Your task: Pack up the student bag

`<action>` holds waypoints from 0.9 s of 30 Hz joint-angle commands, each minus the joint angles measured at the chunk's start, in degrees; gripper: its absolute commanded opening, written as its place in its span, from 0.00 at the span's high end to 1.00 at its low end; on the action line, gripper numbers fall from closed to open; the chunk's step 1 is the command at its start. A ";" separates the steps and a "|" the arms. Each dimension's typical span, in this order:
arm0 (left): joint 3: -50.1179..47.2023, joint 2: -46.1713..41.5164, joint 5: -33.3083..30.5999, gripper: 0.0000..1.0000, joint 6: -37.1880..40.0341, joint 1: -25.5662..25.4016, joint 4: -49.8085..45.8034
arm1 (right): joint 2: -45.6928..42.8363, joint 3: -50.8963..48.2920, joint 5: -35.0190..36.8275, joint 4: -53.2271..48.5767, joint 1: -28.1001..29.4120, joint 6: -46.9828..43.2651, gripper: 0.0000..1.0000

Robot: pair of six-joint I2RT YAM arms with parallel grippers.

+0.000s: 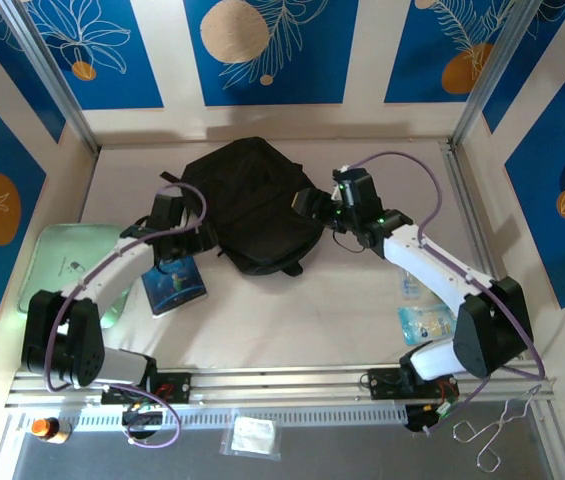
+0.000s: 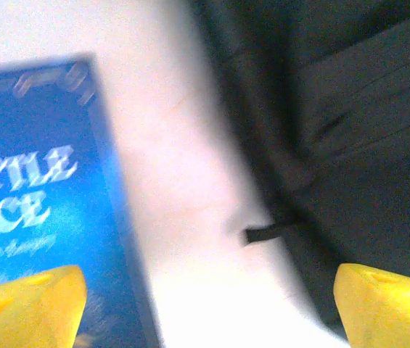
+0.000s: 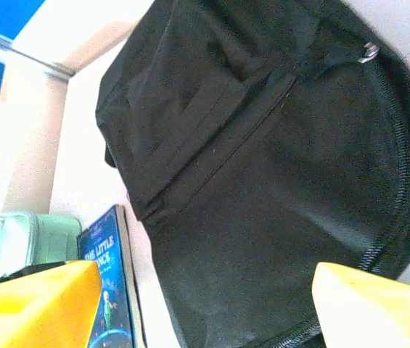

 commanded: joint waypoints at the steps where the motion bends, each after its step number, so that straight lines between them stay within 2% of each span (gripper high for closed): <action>1: -3.43 -0.44 -1.62 0.12 -1.60 1.64 -1.87 | 2.40 3.12 -1.98 -0.88 1.35 -1.65 0.23; 7: -5.97 4.07 2.15 0.12 -0.58 1.65 1.00 | 4.09 4.83 -2.21 -1.77 2.51 -1.57 0.23; 15: -5.87 11.90 13.66 0.18 -2.62 -0.29 8.63 | 5.69 5.99 -2.11 -2.83 2.73 -0.97 0.24; 18: -4.32 13.47 15.62 0.17 -3.49 -1.12 9.34 | 7.07 7.14 -2.53 -3.26 3.17 -1.26 0.24; 21: -1.55 12.09 13.72 0.16 -2.51 -1.00 6.55 | 9.65 9.17 -3.81 -3.74 4.17 -1.99 0.25; 24: 0.58 8.20 10.17 0.10 -0.82 -0.23 3.16 | 13.80 13.14 -5.46 -5.45 6.17 -3.78 0.26; 27: 0.85 3.97 6.29 0.04 0.34 2.60 0.20 | 18.85 18.95 -6.32 -8.47 9.19 -6.39 0.27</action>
